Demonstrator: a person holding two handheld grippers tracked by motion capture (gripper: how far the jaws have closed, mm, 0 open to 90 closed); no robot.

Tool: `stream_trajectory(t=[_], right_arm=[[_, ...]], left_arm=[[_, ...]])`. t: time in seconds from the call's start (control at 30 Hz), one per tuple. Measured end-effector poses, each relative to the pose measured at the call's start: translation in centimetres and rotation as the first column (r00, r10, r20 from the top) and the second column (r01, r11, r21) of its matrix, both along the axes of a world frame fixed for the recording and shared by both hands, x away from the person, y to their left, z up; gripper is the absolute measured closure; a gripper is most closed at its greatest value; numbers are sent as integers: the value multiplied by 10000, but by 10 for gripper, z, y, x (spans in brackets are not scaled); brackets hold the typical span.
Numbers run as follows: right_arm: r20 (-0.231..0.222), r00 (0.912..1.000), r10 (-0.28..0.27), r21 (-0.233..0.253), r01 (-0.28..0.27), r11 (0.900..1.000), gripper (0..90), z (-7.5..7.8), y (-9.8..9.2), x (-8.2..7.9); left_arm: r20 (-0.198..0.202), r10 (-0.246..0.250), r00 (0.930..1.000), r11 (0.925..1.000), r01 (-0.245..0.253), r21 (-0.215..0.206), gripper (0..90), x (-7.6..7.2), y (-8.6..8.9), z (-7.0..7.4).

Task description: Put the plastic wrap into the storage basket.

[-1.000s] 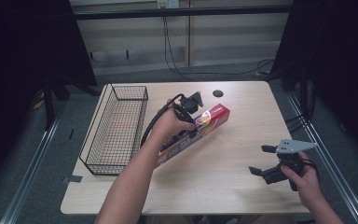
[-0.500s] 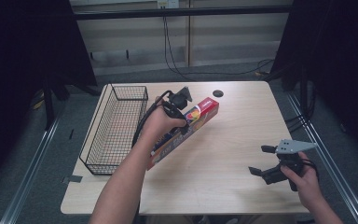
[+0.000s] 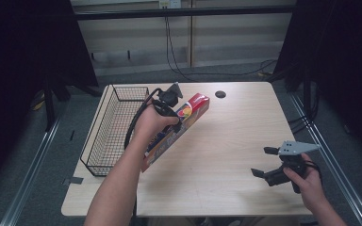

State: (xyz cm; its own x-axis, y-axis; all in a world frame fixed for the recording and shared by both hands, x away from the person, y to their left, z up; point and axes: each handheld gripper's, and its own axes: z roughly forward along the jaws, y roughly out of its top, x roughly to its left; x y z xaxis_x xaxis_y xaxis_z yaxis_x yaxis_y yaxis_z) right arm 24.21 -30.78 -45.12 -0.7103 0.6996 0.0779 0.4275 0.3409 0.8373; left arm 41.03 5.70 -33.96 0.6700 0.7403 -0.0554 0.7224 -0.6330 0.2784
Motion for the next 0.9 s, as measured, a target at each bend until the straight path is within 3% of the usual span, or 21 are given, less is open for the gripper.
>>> stream_trajectory(t=[0.9], right_arm=[[-24, 10000, -43, 4, 43, 10000, 16, 1, 0, -1]], left_arm=[[226, 1019, 9945, 9942, -1026, 319, 443, 1, 32, 21]])
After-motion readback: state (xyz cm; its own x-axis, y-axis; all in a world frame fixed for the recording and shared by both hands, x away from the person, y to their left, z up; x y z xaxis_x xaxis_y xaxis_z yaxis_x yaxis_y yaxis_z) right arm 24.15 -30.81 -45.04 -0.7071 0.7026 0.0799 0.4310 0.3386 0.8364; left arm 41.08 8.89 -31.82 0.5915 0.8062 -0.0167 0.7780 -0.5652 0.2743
